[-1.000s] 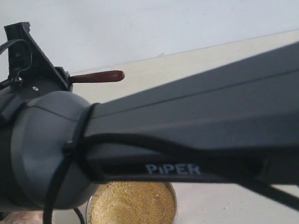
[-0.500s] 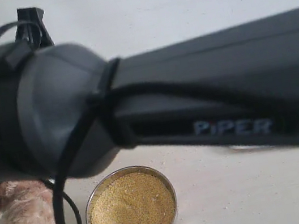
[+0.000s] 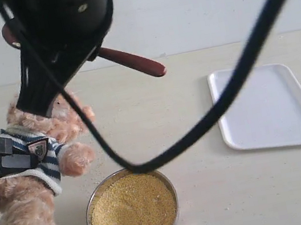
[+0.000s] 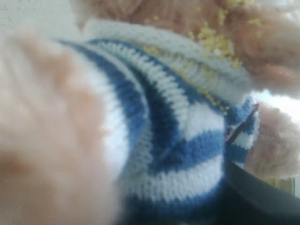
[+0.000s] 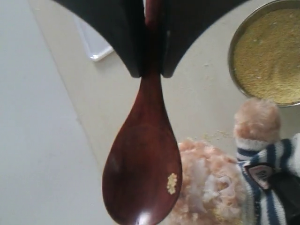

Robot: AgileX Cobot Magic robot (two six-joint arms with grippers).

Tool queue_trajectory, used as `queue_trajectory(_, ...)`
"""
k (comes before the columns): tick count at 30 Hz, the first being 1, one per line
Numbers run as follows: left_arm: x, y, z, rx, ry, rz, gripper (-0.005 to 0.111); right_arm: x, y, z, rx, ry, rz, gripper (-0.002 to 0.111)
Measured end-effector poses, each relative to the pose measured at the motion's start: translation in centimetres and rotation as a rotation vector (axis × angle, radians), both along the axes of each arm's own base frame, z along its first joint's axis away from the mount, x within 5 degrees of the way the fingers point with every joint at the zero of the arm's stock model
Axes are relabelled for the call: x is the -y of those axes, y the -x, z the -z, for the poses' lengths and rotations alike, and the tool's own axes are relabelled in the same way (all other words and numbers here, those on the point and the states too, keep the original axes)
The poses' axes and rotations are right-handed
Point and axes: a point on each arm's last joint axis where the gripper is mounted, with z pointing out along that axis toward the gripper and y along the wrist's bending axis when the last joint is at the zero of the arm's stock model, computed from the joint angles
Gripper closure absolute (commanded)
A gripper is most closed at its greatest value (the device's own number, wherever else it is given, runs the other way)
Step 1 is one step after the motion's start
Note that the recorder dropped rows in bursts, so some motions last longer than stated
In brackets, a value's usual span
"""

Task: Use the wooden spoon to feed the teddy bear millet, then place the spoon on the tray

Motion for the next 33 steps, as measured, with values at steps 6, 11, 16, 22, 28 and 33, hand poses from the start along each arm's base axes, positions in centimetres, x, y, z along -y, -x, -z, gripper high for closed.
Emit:
queue_trajectory(6,0.0,0.0,0.0,0.005,-0.004,0.006,0.102,2.8,0.1,-2.3,-0.113,-0.121,0.013,0.108)
queue_trajectory(11,0.2,0.2,0.0,-0.009,0.009,0.025,0.102,3.4,-0.5,2.9,-0.213,0.021,0.052,0.108)
queue_trajectory(16,0.2,0.2,0.0,-0.009,0.014,0.023,0.102,5.8,0.0,11.0,-0.349,0.271,0.130,0.108)
queue_trajectory(22,0.1,0.1,0.0,-0.002,0.010,0.010,0.102,4.9,-0.2,12.1,-0.337,0.210,0.078,0.108)
queue_trajectory(28,-0.1,-0.2,0.0,0.015,-0.009,-0.013,0.102,1.4,1.1,17.6,-0.301,0.526,-0.030,0.108)
queue_trajectory(33,-0.1,-0.2,0.0,0.014,-0.009,-0.012,0.102,0.6,1.1,18.8,-0.211,0.618,-0.072,0.108)
